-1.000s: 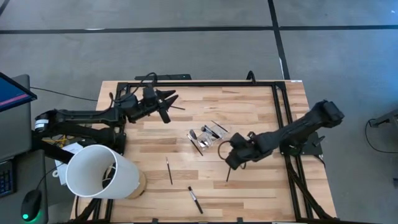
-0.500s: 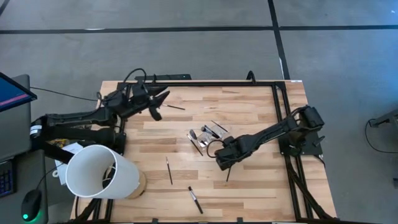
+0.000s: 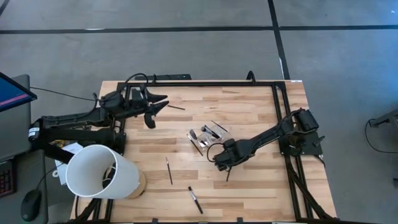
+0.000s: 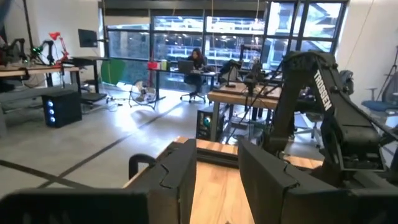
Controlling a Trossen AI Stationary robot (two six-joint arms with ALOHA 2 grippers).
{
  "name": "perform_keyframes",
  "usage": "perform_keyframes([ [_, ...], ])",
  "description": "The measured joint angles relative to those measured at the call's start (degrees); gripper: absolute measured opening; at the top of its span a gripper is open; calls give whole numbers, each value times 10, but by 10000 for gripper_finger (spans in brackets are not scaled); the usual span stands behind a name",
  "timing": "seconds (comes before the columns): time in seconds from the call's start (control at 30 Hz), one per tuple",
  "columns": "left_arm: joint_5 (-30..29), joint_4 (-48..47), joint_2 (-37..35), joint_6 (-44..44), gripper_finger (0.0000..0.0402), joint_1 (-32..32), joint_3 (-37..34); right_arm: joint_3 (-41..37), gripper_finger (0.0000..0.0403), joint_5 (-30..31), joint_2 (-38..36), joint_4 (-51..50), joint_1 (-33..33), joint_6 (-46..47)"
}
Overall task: Put items in baskets/containers
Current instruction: Put the white eyeshadow brush into the transparent organizer
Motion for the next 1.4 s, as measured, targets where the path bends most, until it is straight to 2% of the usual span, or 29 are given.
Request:
perform_keyframes([
  [0.4, 1, -13, 0, -9, 116, 0, 0, 1, 81, -3, 28, 4, 1, -26],
  [0.77, 1, -17, 0, -9, 116, 0, 0, 1, 8, -1, 29, 3, 4, -99],
  [0.97, 1, -22, 0, -9, 116, 0, 0, 3, 18, -3, 30, 0, 4, -126],
  [1.17, 1, -22, 0, -9, 116, 0, 0, 28, 5, 1, 32, -19, 5, -160],
  [1.4, 1, -24, 0, -9, 116, 0, 0, 51, 4, 42, 33, -64, 24, -174],
])
